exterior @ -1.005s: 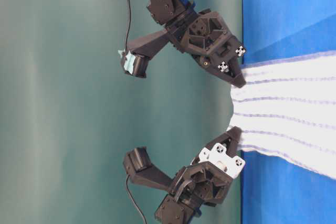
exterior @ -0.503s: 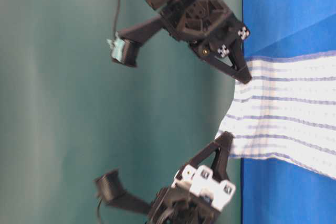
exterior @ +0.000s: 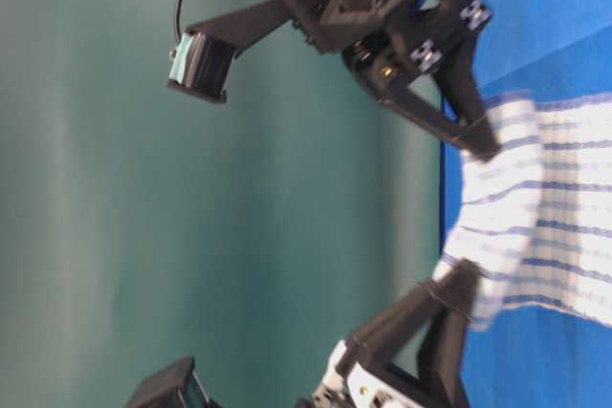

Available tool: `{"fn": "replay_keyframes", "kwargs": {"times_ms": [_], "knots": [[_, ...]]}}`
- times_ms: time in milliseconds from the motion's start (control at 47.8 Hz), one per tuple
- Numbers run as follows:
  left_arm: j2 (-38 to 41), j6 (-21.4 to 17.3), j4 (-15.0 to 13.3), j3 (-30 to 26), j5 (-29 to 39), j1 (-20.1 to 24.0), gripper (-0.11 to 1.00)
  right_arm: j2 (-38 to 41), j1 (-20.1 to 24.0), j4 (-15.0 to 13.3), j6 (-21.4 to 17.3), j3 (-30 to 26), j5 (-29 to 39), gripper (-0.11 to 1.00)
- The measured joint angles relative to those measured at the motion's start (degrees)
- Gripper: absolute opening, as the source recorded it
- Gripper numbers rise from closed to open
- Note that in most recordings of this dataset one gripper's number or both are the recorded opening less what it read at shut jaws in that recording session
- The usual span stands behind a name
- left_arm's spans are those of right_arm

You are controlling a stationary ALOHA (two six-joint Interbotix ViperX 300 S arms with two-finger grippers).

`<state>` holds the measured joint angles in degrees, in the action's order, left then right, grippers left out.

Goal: Fold the blue towel.
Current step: 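Fold the top end down toward the bottom edge with both grippers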

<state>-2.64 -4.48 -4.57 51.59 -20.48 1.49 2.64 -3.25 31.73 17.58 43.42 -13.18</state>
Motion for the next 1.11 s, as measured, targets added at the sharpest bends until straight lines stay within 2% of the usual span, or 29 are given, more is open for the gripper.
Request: {"fn": "replay_keyframes", "kwargs": {"times_ms": [147,314,565,754,1110], "knots": [[-0.53,2.11,-0.18,1.23,-0.62,-3.25,0.04,-0.44,3.52,2.29,0.0,0.97,-1.41,-0.02],[-0.53,2.81,-0.18,1.49,-1.41,-6.15,0.04,-0.79,6.68,4.04,0.0,1.58,-2.99,-0.02],[0.18,2.9,-0.26,1.49,-1.76,-7.73,0.04,-0.79,7.56,4.83,0.0,1.76,-3.25,-0.02],[1.41,4.48,-0.35,1.41,-1.85,-7.91,0.04,-0.79,8.09,5.71,0.0,2.02,-3.25,-0.02],[4.13,5.45,-0.44,1.14,-3.43,-10.11,0.04,2.37,11.51,10.99,-0.18,2.29,-4.83,-0.02]]}}
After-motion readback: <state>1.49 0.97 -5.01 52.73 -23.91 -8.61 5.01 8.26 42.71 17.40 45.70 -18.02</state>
